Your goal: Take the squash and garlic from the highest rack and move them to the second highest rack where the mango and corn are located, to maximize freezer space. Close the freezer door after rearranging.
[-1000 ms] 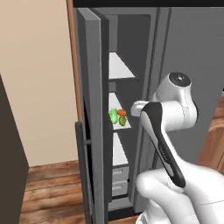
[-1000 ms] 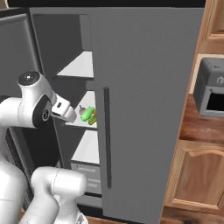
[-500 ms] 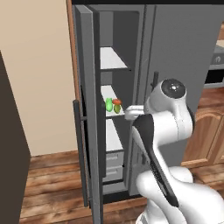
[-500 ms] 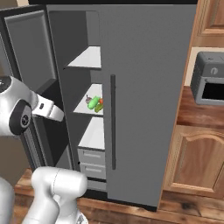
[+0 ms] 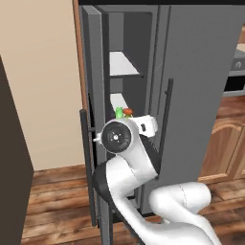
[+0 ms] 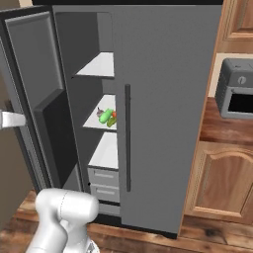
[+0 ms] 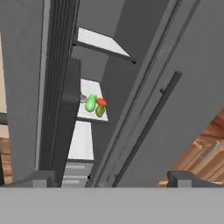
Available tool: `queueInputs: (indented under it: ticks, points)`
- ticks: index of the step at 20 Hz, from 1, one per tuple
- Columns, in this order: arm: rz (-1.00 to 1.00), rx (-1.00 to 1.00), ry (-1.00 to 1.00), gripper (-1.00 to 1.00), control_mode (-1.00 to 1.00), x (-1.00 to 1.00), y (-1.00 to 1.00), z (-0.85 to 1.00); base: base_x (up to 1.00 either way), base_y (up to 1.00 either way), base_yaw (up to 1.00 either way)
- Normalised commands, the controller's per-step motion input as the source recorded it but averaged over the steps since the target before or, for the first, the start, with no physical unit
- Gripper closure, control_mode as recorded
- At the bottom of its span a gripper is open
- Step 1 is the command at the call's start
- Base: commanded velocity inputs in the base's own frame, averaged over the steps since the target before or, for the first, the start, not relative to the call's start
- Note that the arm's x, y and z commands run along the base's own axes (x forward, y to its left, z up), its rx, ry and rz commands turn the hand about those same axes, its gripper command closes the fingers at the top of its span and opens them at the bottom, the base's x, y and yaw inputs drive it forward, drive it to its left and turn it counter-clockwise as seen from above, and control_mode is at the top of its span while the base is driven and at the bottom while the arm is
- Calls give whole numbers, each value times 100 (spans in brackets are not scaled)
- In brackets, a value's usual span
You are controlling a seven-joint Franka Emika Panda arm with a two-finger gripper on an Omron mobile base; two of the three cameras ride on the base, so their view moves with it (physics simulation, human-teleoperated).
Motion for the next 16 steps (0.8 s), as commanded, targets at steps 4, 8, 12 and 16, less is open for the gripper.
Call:
queueInputs:
  ticks: [4, 8, 12, 16]
  points:
    - [-5, -25, -17, -100, -100, 81, 100, 0, 0, 0, 0]
    - [-7, -20, -10, -100, -100, 100, 100, 1, 0, 0, 0]
    - [-8, -21, -9, -100, -100, 69, 100, 13, 0, 0, 0]
    - [-11, -20, -6, -100, -100, 32, 100, 10, 0, 0, 0]
